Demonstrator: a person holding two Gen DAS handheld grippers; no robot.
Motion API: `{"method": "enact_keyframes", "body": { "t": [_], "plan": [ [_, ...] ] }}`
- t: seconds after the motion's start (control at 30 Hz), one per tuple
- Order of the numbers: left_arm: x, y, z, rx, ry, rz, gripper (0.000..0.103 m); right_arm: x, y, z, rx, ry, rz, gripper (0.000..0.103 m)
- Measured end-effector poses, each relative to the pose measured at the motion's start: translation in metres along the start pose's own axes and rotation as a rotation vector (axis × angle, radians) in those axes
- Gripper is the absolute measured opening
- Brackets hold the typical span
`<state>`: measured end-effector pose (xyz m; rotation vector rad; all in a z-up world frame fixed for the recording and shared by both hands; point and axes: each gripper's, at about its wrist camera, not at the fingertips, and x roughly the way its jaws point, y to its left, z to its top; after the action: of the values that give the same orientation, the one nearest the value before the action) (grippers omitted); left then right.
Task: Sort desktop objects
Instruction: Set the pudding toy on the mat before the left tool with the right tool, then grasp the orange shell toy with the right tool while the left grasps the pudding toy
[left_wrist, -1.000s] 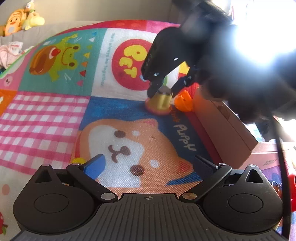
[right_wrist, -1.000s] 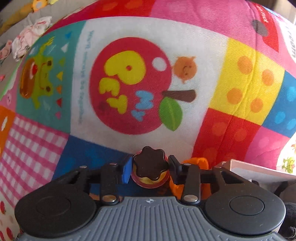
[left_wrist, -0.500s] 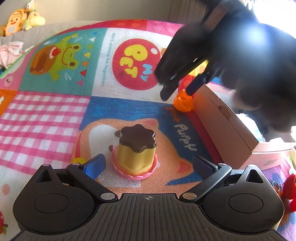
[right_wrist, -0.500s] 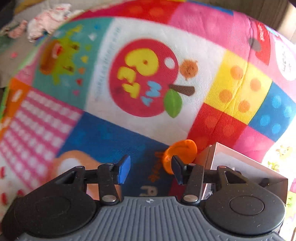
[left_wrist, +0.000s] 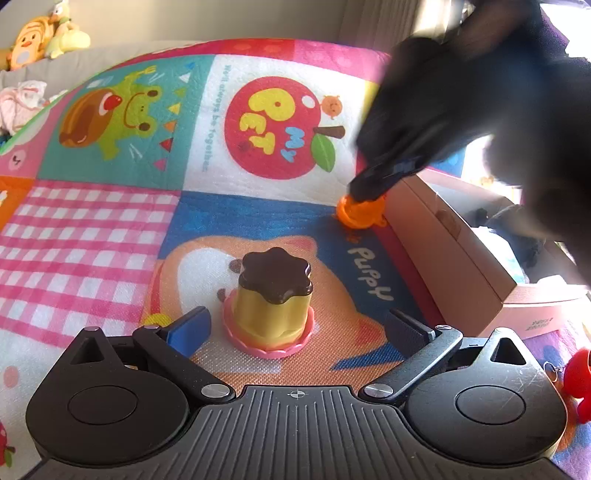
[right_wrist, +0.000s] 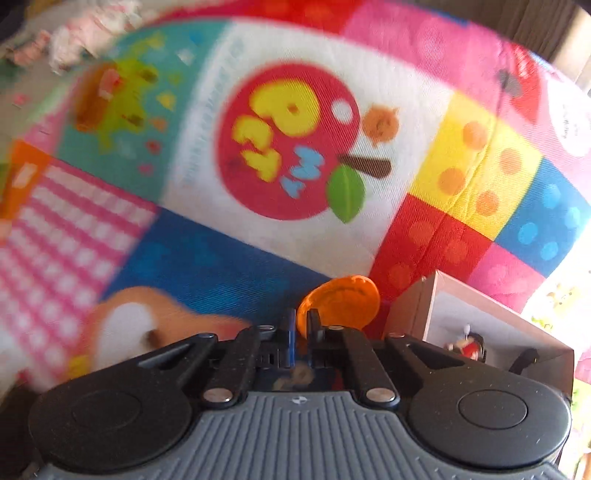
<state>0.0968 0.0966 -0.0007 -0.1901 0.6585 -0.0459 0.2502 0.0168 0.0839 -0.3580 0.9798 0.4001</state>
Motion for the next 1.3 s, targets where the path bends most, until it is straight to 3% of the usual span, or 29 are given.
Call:
{"method": "enact_keyframes", "body": {
  "t": [0.17, 0.3, 0.47, 0.53, 0.6, 0.73, 0.8, 0.93, 1.07, 1.13, 1.17, 1.3],
  "plan": [
    [-0.001, 0.001, 0.001, 0.0, 0.0, 0.0, 0.103, -0.069, -0.008, -0.043, 0.027, -0.055, 0.153, 0.006],
    [-0.001, 0.001, 0.001, -0.001, 0.0, -0.001, 0.103, -0.101, -0.017, -0.088, 0.063, -0.071, 0.231, 0.006],
    [-0.002, 0.001, 0.001, -0.01, -0.003, 0.031, 0.103, -0.117, -0.019, -0.153, 0.057, -0.103, 0.153, 0.007],
    [-0.001, -0.001, 0.002, -0.002, 0.003, 0.05, 0.103, -0.118, -0.021, -0.165, 0.052, -0.116, 0.123, 0.009],
    [-0.001, -0.003, 0.003, 0.011, 0.006, 0.062, 0.103, -0.115, -0.025, -0.16, 0.042, -0.139, 0.072, 0.015],
    [-0.001, -0.001, 0.003, 0.006, 0.007, 0.055, 0.103, -0.104, -0.017, -0.115, -0.003, -0.196, 0.068, 0.052],
    [-0.001, 0.0, 0.003, 0.002, 0.005, 0.05, 0.103, -0.087, -0.007, -0.083, -0.024, -0.192, 0.054, 0.059],
    [-0.002, 0.002, 0.003, -0.012, -0.001, 0.037, 0.103, -0.031, 0.013, -0.021, -0.053, -0.148, -0.037, 0.058],
    [-0.002, 0.005, 0.003, -0.026, -0.005, 0.019, 0.103, 0.032, 0.003, 0.02, 0.071, 0.004, -0.045, 0.049],
    [-0.003, 0.005, 0.003, -0.029, -0.006, 0.016, 0.103, 0.051, 0.0, 0.028, 0.107, 0.026, -0.086, 0.046],
    [-0.003, 0.005, 0.003, -0.029, -0.006, 0.015, 0.103, 0.057, 0.0, 0.03, 0.108, 0.034, -0.097, 0.043],
    [-0.003, 0.007, 0.004, -0.035, -0.008, 0.01, 0.103, 0.067, 0.005, 0.027, 0.047, 0.053, -0.164, 0.008]
  ]
}}
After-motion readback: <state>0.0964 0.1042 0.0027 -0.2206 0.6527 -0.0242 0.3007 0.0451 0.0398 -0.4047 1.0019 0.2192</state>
